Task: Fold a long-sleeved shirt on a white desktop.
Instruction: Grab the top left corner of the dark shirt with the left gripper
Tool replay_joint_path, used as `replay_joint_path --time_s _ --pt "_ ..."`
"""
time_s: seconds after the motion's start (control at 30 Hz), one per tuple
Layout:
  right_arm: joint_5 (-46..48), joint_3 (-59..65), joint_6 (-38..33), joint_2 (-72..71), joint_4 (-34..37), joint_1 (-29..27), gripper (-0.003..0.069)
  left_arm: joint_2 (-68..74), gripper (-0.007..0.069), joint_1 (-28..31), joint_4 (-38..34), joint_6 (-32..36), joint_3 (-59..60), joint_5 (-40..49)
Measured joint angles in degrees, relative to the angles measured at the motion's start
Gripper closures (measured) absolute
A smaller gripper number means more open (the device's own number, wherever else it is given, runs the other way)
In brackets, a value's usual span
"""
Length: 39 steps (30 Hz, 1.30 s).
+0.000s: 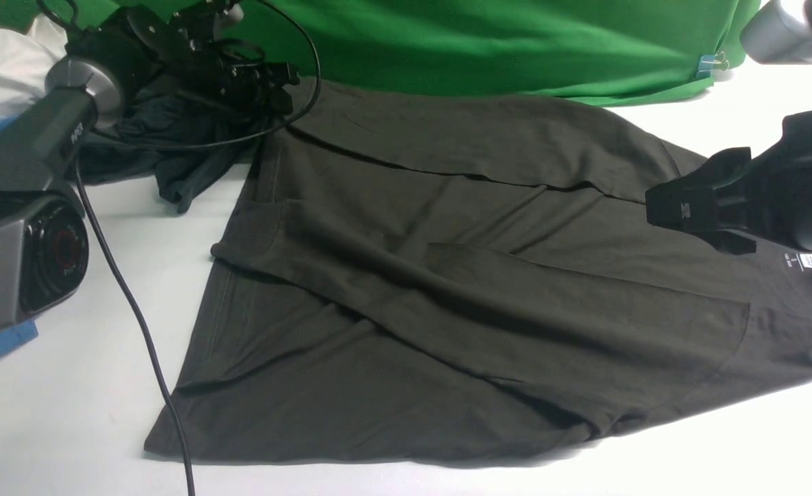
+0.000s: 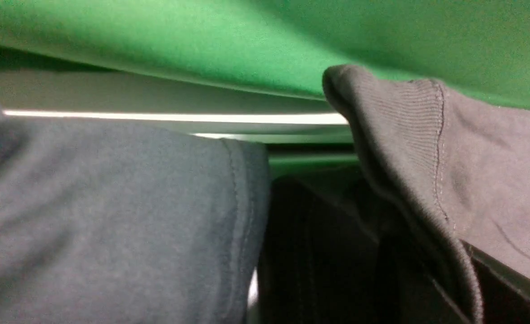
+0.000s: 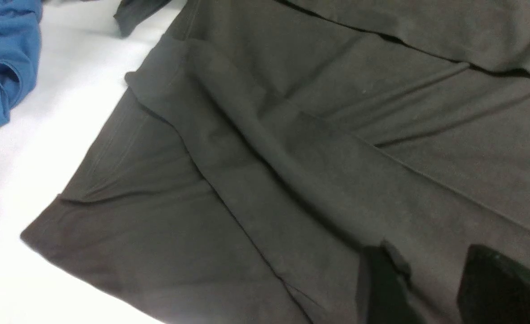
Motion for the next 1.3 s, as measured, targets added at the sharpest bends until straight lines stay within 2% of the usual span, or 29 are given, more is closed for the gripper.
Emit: replay_joint_path --time_s 0.13,0.4,0.6,0.7,0.83,0.87,0.93,1.3 --pt "0.0 0.0 0.0 0.0 0.0 0.0 0.0418 0.0 0.0523 -0.04 1.88 -0.22 0.0 0.28" --pt "0.06 0.0 0.0 0.0 0.06 0.0 0.0418 0.0 0.0346 -0.04 2.0 -0.2 0.0 0.22" --pt "0.06 0.0 0.0 0.0 0.1 0.0 0.0418 0.0 0.0327 -0.04 0.68 -0.11 0.0 0.22" --pt "0.06 0.0 0.0 0.0 0.1 0.0 0.0418 0.0 0.0356 -0.04 0.02 0.17 0.0 0.22" --pt "0.18 0.0 0.0 0.0 0.1 0.0 0.0418 0.0 0.0485 0.01 0.0 0.17 0.0 0.22" --pt "0.23 0.0 0.0 0.0 0.1 0.0 0.0418 0.0 0.0492 0.01 0.05 0.17 0.0 0.22" --pt "0.91 0.0 0.0 0.0 0.1 0.0 0.0418 0.0 0.057 0.01 0.97 0.1 0.0 0.28" --pt "2.1 0.0 0.0 0.0 0.1 0.0 0.0418 -3.77 0.0582 0.01 1.39 -0.14 -0.07 6.86"
